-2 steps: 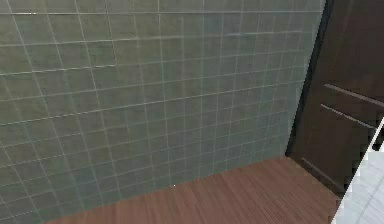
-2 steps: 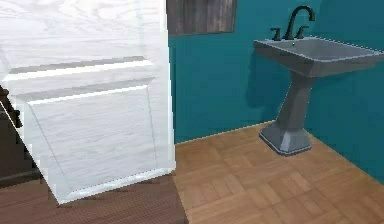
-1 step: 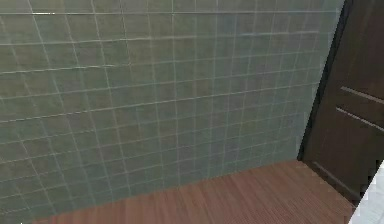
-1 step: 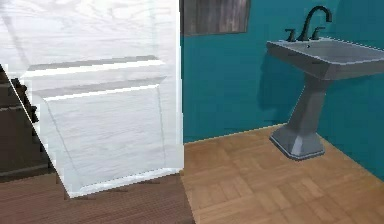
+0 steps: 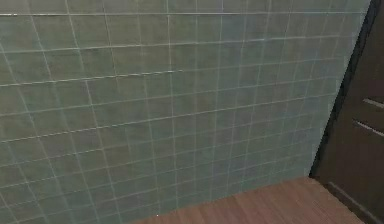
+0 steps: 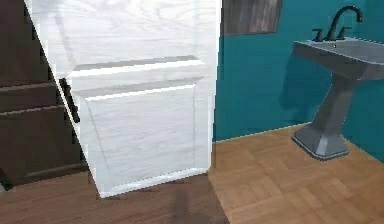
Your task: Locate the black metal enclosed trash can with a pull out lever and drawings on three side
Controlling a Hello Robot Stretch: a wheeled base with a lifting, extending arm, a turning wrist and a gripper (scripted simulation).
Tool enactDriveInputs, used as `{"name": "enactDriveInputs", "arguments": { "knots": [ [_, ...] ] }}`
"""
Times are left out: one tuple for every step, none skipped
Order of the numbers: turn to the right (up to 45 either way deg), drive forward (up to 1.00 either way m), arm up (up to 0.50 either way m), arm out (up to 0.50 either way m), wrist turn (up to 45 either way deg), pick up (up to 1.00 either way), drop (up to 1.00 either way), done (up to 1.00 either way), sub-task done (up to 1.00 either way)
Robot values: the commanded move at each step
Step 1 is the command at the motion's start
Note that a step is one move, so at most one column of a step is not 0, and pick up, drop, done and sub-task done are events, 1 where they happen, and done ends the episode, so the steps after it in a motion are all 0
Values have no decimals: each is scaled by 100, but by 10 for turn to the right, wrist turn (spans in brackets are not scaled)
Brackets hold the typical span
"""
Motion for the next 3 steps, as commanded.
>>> {"name": "enactDriveInputs", "arguments": {
  "knots": [
    [-240, 0, 0, 0, 0, 0, 0, 0, 0],
    [0, 10, 0, 0, 0, 0, 0, 0, 0],
    [-90, 0, 0, 0, 0, 0, 0, 0, 0]
  ]
}}
